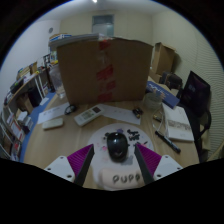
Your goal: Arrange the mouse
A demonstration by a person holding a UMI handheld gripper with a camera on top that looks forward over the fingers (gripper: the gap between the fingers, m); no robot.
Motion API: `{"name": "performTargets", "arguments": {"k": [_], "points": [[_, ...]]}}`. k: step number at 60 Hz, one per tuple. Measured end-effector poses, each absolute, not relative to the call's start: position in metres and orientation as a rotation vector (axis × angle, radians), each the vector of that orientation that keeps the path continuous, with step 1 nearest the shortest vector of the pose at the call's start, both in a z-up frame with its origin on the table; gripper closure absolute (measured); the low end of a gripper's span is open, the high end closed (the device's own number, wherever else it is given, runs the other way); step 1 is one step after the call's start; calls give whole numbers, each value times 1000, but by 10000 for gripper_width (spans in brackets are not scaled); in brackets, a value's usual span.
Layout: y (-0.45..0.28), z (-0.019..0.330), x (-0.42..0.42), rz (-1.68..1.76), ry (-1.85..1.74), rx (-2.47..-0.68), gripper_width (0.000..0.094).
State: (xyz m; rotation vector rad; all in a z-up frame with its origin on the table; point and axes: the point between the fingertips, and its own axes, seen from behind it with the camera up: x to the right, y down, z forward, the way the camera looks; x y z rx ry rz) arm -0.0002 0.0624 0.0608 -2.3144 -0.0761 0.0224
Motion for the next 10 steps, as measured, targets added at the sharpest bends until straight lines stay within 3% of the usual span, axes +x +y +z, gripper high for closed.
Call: {"name": "performTargets", "arguments": {"k": [10], "points": [[-15,118,-42,51,18,-2319,102]]}}
